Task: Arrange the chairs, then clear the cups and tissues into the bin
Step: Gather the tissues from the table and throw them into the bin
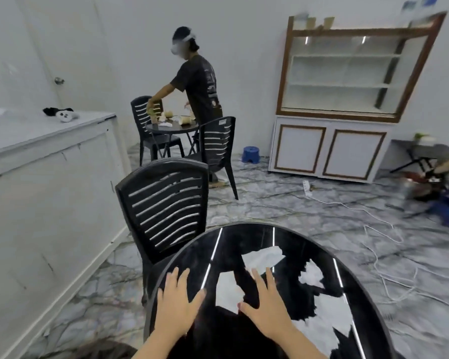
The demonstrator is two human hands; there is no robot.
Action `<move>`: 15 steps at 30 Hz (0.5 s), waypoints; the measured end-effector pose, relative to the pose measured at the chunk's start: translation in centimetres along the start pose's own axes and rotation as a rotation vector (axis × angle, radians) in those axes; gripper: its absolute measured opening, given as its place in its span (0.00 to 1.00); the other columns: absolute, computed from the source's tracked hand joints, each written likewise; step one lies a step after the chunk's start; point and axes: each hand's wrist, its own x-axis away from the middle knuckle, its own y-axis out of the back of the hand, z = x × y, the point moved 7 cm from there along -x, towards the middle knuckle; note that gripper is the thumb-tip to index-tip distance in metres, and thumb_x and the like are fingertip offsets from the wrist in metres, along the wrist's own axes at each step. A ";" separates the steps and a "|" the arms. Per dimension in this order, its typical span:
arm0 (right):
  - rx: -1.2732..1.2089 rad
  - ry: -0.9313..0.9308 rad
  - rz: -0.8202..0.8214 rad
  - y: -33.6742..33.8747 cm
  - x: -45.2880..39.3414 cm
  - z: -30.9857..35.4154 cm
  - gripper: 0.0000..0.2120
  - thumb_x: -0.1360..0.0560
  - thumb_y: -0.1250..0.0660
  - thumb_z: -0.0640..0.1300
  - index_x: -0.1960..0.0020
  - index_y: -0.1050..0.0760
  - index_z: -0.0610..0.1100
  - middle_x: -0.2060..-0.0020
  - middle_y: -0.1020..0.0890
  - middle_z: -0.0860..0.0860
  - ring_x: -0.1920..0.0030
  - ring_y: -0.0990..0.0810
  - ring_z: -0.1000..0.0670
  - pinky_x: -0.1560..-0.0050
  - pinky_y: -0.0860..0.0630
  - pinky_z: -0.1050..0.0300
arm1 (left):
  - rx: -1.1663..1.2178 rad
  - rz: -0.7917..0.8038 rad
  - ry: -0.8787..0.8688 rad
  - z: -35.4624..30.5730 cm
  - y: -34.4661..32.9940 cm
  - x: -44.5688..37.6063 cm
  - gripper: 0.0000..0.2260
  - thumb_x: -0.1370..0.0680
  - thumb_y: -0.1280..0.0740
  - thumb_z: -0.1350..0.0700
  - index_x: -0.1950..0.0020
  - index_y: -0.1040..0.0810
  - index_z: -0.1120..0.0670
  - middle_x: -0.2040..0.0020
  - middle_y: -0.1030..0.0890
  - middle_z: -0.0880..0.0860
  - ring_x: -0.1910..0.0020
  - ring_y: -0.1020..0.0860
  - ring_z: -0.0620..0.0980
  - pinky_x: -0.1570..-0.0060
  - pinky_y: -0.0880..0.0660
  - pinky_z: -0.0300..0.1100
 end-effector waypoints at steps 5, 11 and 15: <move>0.047 -0.122 -0.042 3.8 1.7 -6.9 0.42 0.29 0.34 0.59 0.26 0.57 0.57 0.24 0.60 0.52 0.27 0.41 0.46 0.27 0.43 0.48 | -0.028 0.097 -0.065 -4.7 -5.4 0.1 0.31 0.23 0.42 0.41 0.25 0.47 0.50 0.22 0.51 0.52 0.23 0.55 0.51 0.26 0.55 0.54; 0.059 -0.202 -0.056 4.6 4.3 -11.4 0.40 0.28 0.37 0.60 0.25 0.58 0.55 0.24 0.58 0.53 0.24 0.54 0.52 0.26 0.55 0.46 | -0.076 0.177 -0.167 -6.3 -8.9 -0.3 0.29 0.22 0.43 0.42 0.25 0.52 0.43 0.23 0.50 0.49 0.24 0.52 0.50 0.27 0.53 0.56; 0.058 -0.187 -0.085 4.1 5.1 -12.4 0.40 0.30 0.38 0.62 0.25 0.56 0.55 0.26 0.62 0.59 0.25 0.58 0.54 0.26 0.56 0.48 | -0.139 0.222 -0.228 -5.8 -10.2 -1.6 0.28 0.22 0.44 0.41 0.26 0.53 0.38 0.22 0.51 0.49 0.24 0.51 0.50 0.27 0.54 0.56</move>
